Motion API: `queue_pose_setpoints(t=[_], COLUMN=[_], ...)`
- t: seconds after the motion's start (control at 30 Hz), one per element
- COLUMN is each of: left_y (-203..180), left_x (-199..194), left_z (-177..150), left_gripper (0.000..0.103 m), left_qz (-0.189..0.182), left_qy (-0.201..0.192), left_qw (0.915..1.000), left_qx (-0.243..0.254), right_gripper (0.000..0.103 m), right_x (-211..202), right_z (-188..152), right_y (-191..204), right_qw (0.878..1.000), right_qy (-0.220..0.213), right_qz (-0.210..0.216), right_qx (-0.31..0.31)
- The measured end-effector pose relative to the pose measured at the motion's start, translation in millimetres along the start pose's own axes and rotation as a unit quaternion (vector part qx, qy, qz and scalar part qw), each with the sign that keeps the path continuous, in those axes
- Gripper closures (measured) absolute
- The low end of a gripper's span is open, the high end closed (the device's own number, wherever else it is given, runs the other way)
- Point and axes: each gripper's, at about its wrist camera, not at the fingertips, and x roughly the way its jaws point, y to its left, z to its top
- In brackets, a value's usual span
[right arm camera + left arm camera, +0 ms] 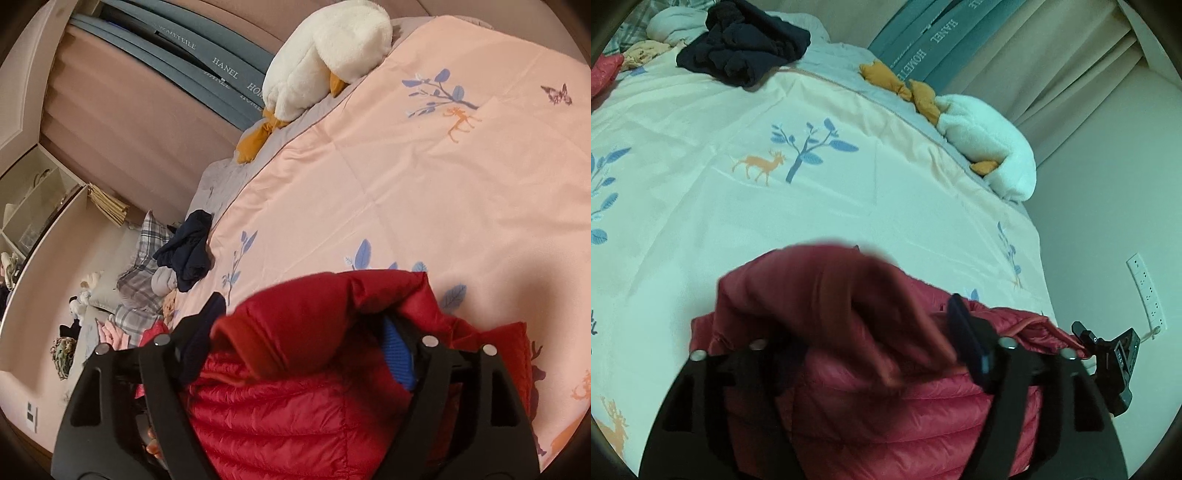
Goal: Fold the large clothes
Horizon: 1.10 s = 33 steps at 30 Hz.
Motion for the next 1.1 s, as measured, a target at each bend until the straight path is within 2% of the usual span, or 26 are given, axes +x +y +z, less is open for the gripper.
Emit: queue_pose_setpoints(t=[0.07,0.17,0.23,0.33,0.43,0.53,0.57,0.63,0.67,0.8,0.9,1.0,1.03,1.1], left_y=[1,6,11,17,15,12,13,17,21,39,47,47,47,50], left_x=[-10,-18,-22,-26,-26,-22,-18,-11,-7,11,11,1,-6,-19], left_z=[3,8,8,5,-1,-12,-16,-24,-27,-42,-43,-41,-41,-41], left_gripper=[0.012,0.012,0.012,0.012,0.012,0.012,0.012,0.012,0.012,0.01,0.008,0.008,0.008,0.008], left_qz=[0.006,0.009,0.014,0.025,0.044,0.069,0.078,0.087,0.092,0.102,0.096,0.097,0.095,0.09], left_qy=[-0.023,-0.031,-0.03,-0.025,-0.018,-0.005,0.003,0.019,0.027,0.059,0.059,0.054,0.046,0.031], left_qw=[0.9997,0.9995,0.9994,0.9994,0.9987,0.996,0.9948,0.9935,0.9928,0.9905,0.9918,0.9924,0.993,0.9941], left_qx=[-0.003,-0.008,-0.011,-0.005,0.021,0.056,0.066,0.071,0.072,0.071,0.061,0.054,0.054,0.051], right_gripper=[0.02,0.017,0.017,0.017,0.021,0.024,0.028,0.029,0.028,0.027,0.026,0.024,0.021,0.021], right_x=[-5,-22,-30,-25,-11,9,14,24,27,24,16,11,14,28], right_z=[2,7,7,-3,-22,-34,-38,-48,-53,-54,-53,-54,-55,-58], right_y=[0,1,3,13,22,10,2,-16,-23,-25,2,35,49,75], right_qw=[1.0,0.998,0.997,0.993,0.98,0.975,0.973,0.965,0.963,0.963,0.953,0.948,0.945,0.934], right_qy=[-0.013,-0.055,-0.066,-0.037,0.002,0.045,0.052,0.06,0.061,0.065,0.048,0.038,0.045,0.064], right_qz=[-0.006,-0.02,-0.033,-0.075,-0.125,-0.147,-0.161,-0.202,-0.209,-0.203,-0.219,-0.172,-0.149,-0.107], right_qx=[-0.001,-0.003,-0.016,-0.08,-0.155,-0.16,-0.154,-0.156,-0.161,-0.163,-0.203,-0.264,-0.289,-0.336])
